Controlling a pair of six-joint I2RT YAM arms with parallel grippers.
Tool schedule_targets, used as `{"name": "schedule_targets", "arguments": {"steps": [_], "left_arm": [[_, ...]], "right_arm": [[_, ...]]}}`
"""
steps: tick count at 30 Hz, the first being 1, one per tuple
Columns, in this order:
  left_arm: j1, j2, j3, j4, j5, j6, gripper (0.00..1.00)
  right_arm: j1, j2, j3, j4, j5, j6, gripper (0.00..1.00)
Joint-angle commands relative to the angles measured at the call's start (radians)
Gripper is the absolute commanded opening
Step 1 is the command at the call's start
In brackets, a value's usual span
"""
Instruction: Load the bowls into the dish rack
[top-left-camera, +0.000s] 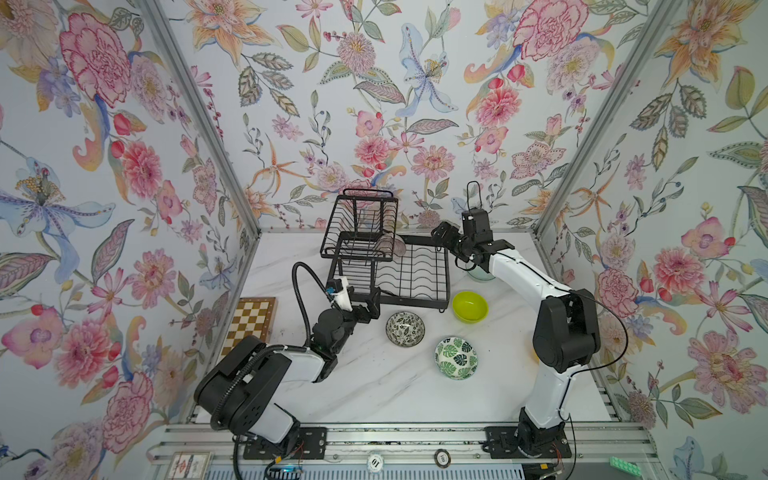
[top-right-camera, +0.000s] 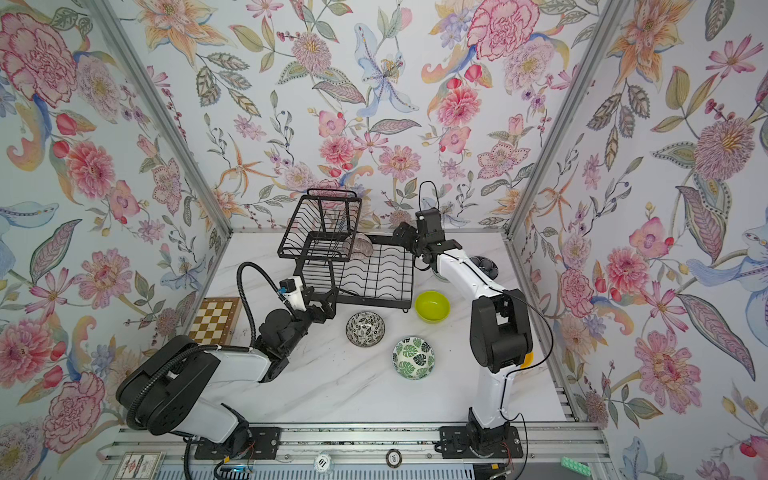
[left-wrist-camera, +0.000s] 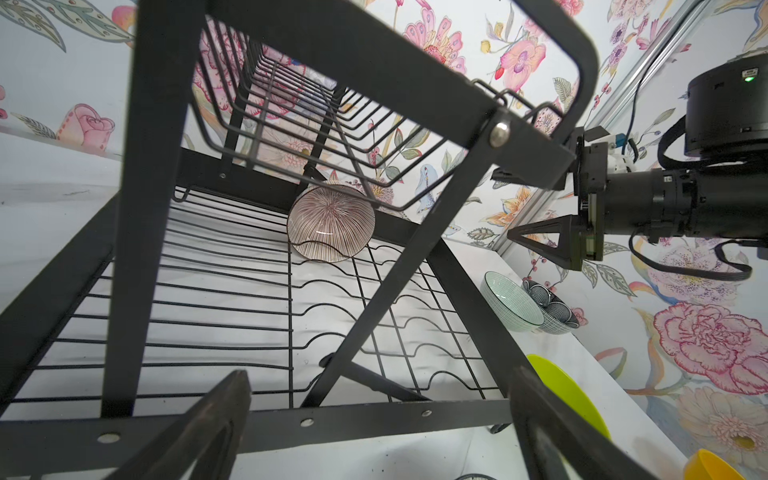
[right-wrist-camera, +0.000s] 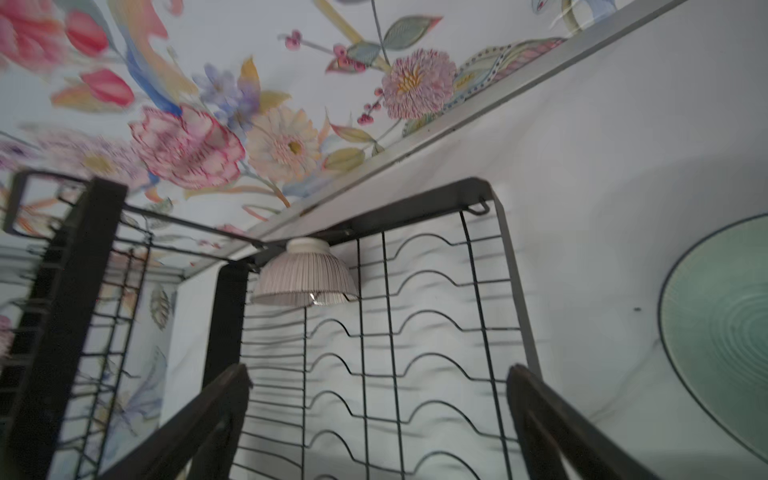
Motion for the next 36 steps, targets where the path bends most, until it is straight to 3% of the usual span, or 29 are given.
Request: {"name": "schedule_targets", "arguments": {"steps": [1, 8, 14, 22, 31, 36], "left_arm": [[-0.013, 0.019, -0.007, 0.057, 0.019, -0.010, 0.99], [-0.064, 0.076, 0.016, 0.071, 0.017, 0.012, 0.99], [-0.110, 0.072, 0.032, 0.047, -0.006, 0.064, 0.99], [-0.188, 0.043, 0.105, -0.097, 0.012, 0.239, 0.99], [-0.198, 0.052, 0.123, -0.119, 0.024, 0.267, 0.99], [-0.198, 0.046, 0.116, -0.115, 0.010, 0.268, 0.99]], "right_arm": [[0.035, 0.033, 0.036, -0.217, 0.080, -0.181, 0.88], [0.062, 0.047, 0.028, -0.306, 0.216, -0.229, 0.71], [0.044, 0.054, -0.023, -0.308, 0.187, -0.230, 0.57], [0.015, 0.085, -0.042, -0.288, 0.156, -0.221, 0.49], [-0.012, 0.128, -0.031, -0.277, 0.114, -0.228, 0.35], [-0.012, 0.163, 0.008, -0.280, 0.107, -0.274, 0.19]]}}
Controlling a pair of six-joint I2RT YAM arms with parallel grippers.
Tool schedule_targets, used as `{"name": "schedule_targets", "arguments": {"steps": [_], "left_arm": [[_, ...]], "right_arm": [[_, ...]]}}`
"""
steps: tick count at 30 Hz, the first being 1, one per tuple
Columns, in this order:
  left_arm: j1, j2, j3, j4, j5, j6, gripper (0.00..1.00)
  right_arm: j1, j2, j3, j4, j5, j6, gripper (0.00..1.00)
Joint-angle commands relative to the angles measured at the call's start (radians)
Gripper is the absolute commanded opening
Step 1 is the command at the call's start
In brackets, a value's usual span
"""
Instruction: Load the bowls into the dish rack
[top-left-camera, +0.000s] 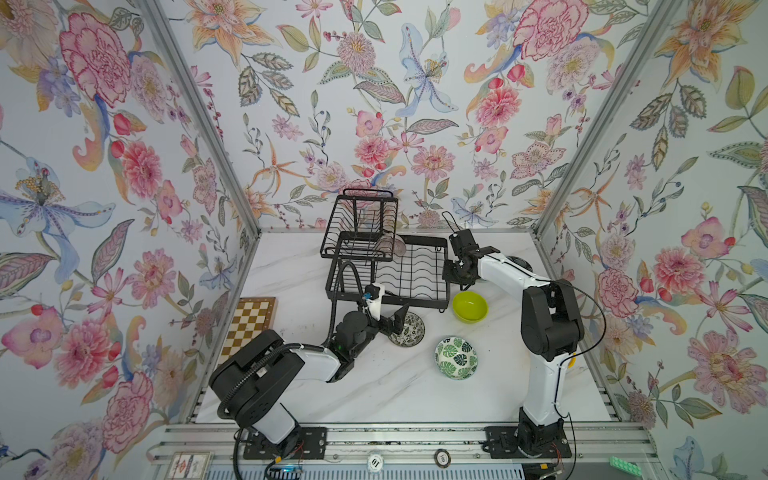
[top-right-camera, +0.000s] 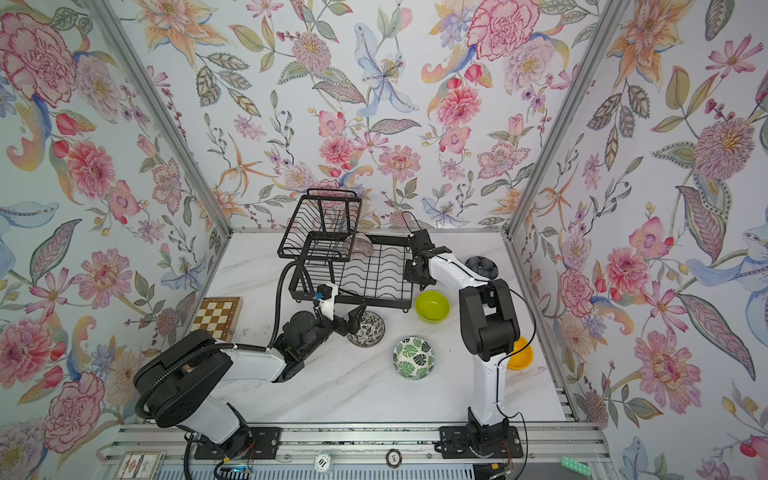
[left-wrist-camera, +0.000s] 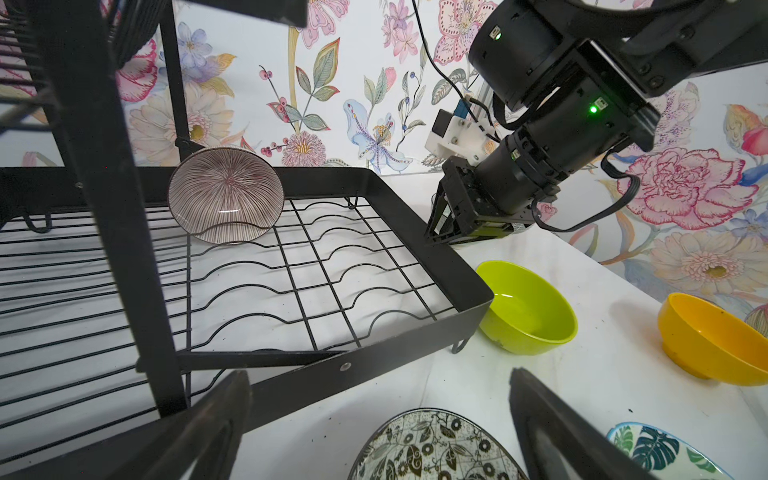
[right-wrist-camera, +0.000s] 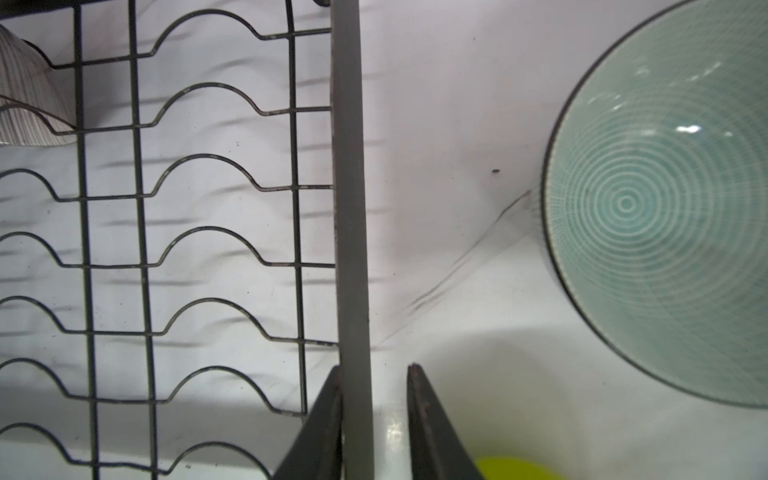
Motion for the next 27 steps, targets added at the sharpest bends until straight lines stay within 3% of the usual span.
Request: {"name": "schedule_targets", "arguments": {"steps": [1, 10, 22, 24, 27], "left_arm": [[-0.008, -0.017, 0.015, 0.001, -0.005, 0.023, 0.99], [-0.008, -0.020, 0.011, 0.002, -0.012, 0.028, 0.99], [-0.008, -0.020, 0.016, -0.008, -0.023, 0.037, 0.99], [-0.007, -0.022, 0.014, -0.009, -0.026, 0.038, 0.99], [-0.005, -0.022, 0.006, -0.002, -0.049, 0.018, 0.99]], "right_arm": [[-0.003, 0.049, 0.047, -0.017, 0.005, -0.048, 0.16], [-0.008, 0.176, 0.238, -0.142, 0.070, -0.149, 0.00], [-0.015, 0.240, 0.367, -0.214, 0.192, -0.301, 0.00], [-0.015, 0.231, 0.364, -0.218, 0.181, -0.288, 0.18], [-0.013, 0.195, 0.344, -0.206, 0.128, -0.249, 0.20]]}}
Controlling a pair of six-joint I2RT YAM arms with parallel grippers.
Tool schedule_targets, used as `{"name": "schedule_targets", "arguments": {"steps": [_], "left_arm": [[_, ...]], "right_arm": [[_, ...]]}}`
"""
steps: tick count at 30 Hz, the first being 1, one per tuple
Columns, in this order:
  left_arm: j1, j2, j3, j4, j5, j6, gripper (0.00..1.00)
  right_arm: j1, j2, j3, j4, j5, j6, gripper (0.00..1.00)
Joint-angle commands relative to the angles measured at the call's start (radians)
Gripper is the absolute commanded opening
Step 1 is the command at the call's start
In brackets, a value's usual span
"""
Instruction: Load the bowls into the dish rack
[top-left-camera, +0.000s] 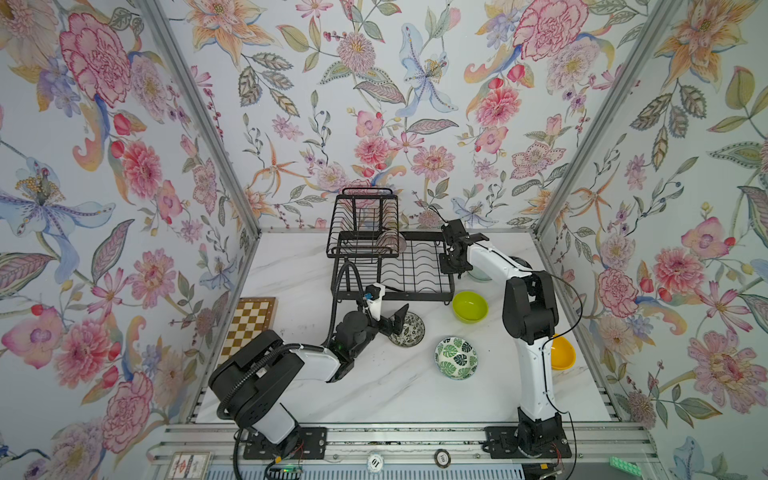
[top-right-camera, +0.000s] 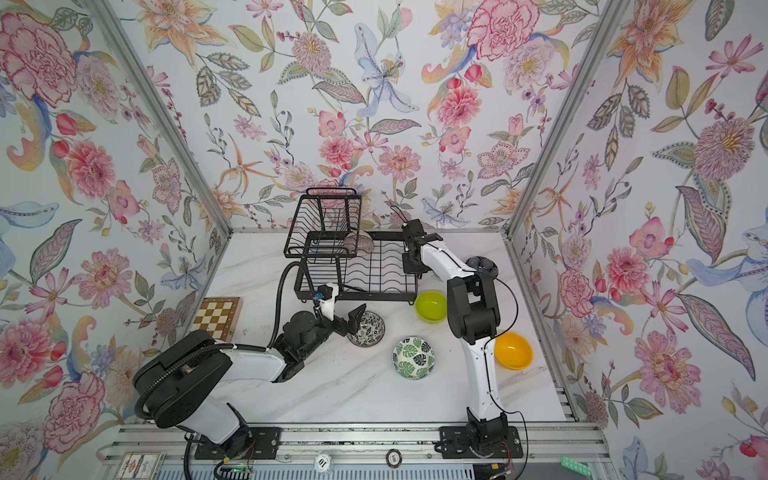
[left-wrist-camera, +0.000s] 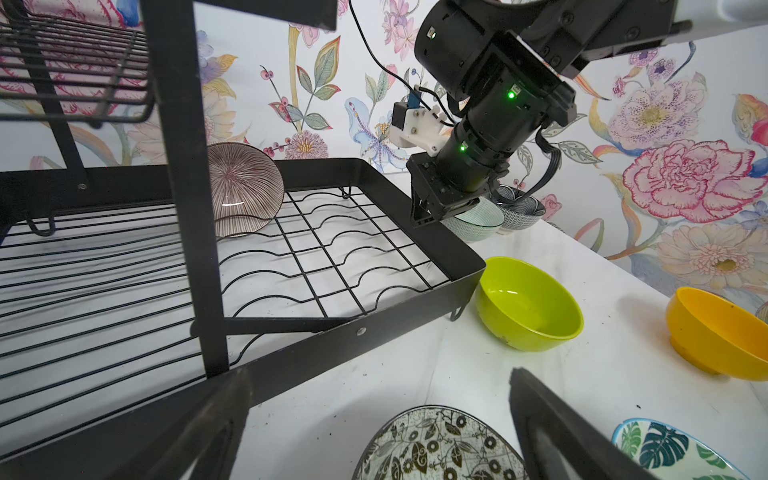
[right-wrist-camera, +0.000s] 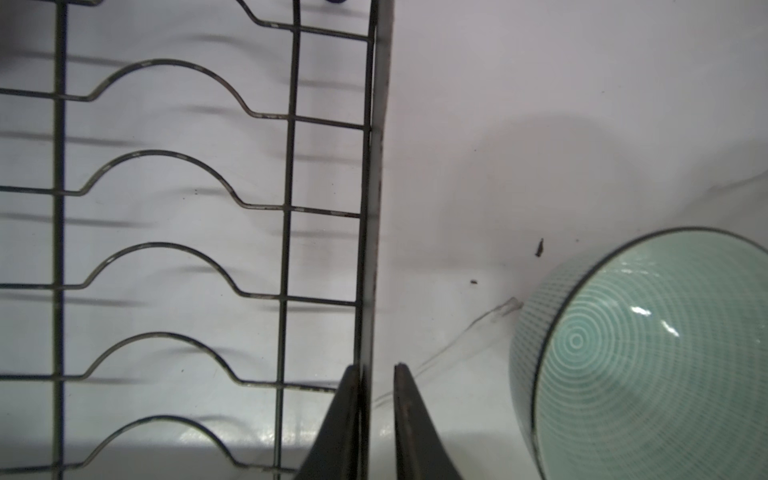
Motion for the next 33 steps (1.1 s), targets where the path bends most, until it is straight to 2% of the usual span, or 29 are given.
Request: {"name": "schedule_targets", "arguments": {"steps": [1, 2, 5, 8, 14, 19, 24, 26, 29, 33], "left_arm": [[-0.004, -0.019, 0.003, 0.011, -0.051, -0.009, 0.99], [-0.004, -0.019, 0.006, 0.009, -0.067, -0.016, 0.99], [-0.005, -0.087, 0.038, -0.080, -0.130, -0.073, 0.99], [-0.020, -0.157, 0.036, -0.146, -0.132, -0.126, 0.99], [-0.043, -0.307, 0.008, -0.370, -0.128, -0.260, 0.99], [-0.058, -0.440, 0.038, -0.608, -0.075, -0.343, 0.99], [-0.057, -0.503, 0.066, -0.778, -0.004, -0.427, 0.99], [-0.057, -0.532, 0.050, -0.806, 0.013, -0.463, 0.99], [-0.058, -0.571, 0.028, -0.839, 0.046, -0.507, 0.99], [-0.058, -0.608, 0.018, -0.918, 0.047, -0.548, 0.99]], "right_arm": [[-0.007, -0.043, -0.003, -0.022, -0.018, 0.005, 0.28], [-0.006, -0.059, -0.008, -0.015, -0.027, 0.017, 0.36], [0.000, -0.106, -0.002, -0.012, -0.053, 0.057, 0.43], [0.015, -0.177, -0.018, -0.010, -0.053, 0.091, 0.57], [0.083, -0.367, -0.151, 0.011, -0.025, 0.150, 0.98], [0.137, -0.534, -0.340, 0.084, -0.094, 0.250, 0.99], [0.195, -0.649, -0.486, 0.085, -0.118, 0.288, 0.98], [0.206, -0.684, -0.554, 0.102, -0.133, 0.313, 0.90], [0.276, -0.690, -0.627, 0.126, -0.197, 0.344, 0.79], [0.344, -0.658, -0.656, 0.107, -0.183, 0.364, 0.71]]}}
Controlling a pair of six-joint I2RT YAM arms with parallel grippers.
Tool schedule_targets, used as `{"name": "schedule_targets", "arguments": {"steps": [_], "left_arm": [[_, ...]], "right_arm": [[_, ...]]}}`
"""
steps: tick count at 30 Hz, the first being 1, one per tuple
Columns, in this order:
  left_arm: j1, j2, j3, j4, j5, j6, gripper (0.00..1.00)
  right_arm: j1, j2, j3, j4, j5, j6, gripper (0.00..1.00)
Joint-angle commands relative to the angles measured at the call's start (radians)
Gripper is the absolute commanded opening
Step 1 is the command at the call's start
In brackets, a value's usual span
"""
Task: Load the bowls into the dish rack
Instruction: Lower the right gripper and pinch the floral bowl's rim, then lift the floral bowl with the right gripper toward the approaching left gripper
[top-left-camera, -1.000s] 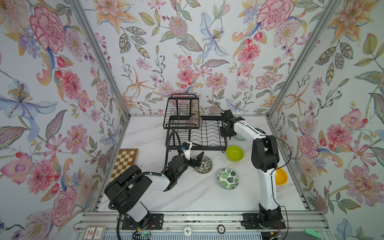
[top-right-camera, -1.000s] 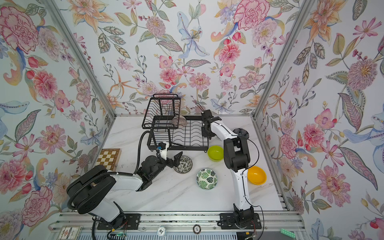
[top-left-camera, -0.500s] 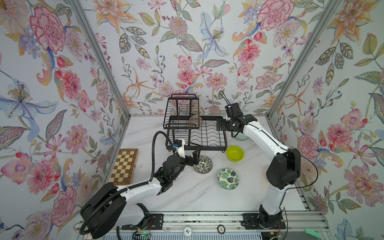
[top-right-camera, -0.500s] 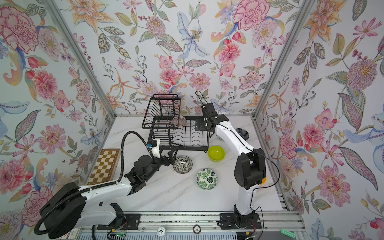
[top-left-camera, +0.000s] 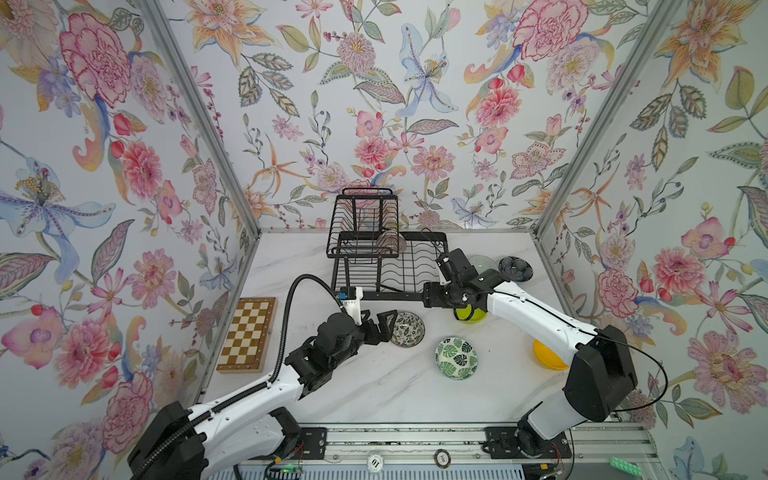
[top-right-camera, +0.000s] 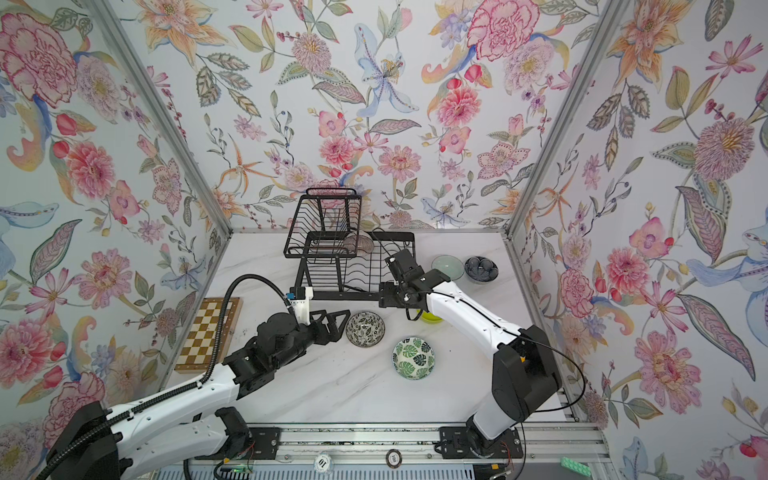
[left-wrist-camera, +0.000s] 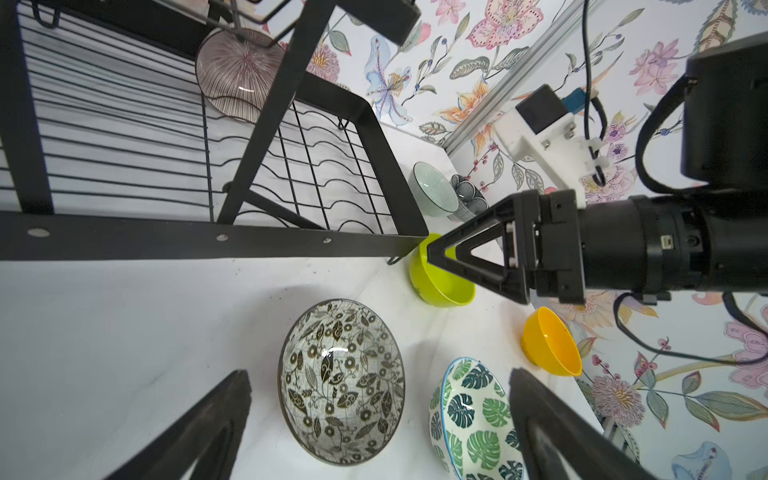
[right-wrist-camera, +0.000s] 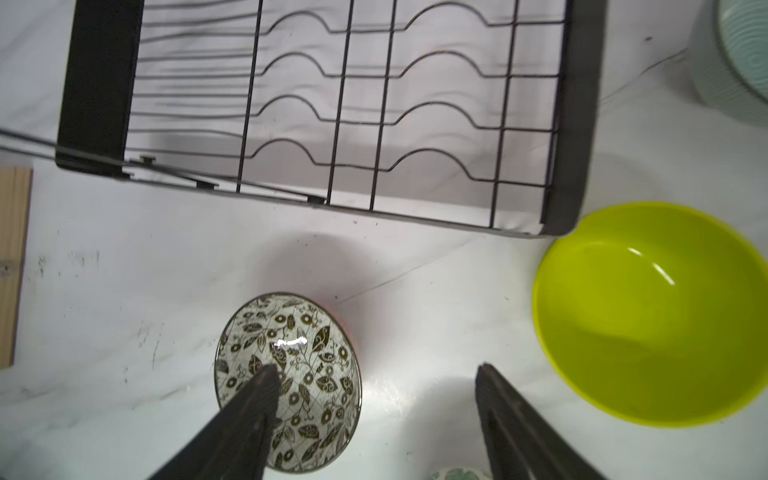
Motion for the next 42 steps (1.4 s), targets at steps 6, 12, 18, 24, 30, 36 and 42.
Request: {"name": "schedule_targets", "arguments": {"steps": [6, 12, 18, 24, 30, 36, 42], "left_arm": [[-0.006, -0.073, -0.095, -0.059, -0.016, -0.127, 0.99], [-0.006, -0.092, -0.146, 0.002, -0.091, -0.178, 0.99], [-0.008, -0.081, -0.173, 0.071, -0.136, -0.204, 0.99], [-0.008, -0.024, -0.155, 0.121, -0.170, -0.199, 0.99], [-0.050, 0.046, -0.128, 0.140, -0.212, -0.220, 0.99], [-0.055, 0.015, -0.124, 0.080, -0.211, -0.251, 0.99], [-0.055, -0.025, -0.107, 0.048, -0.240, -0.246, 0.99]], "right_arm": [[0.086, 0.057, -0.087, 0.111, -0.069, 0.106, 0.62], [0.116, 0.147, -0.056, 0.048, -0.024, 0.056, 0.62], [0.126, 0.170, -0.056, -0.008, 0.032, 0.000, 0.61], [0.119, 0.208, -0.064, 0.003, 0.011, -0.037, 0.51], [0.121, 0.232, -0.057, 0.032, -0.012, -0.060, 0.43], [0.112, 0.243, -0.067, 0.089, -0.007, -0.038, 0.23], [0.103, 0.216, -0.076, 0.105, 0.032, -0.011, 0.00]]}}
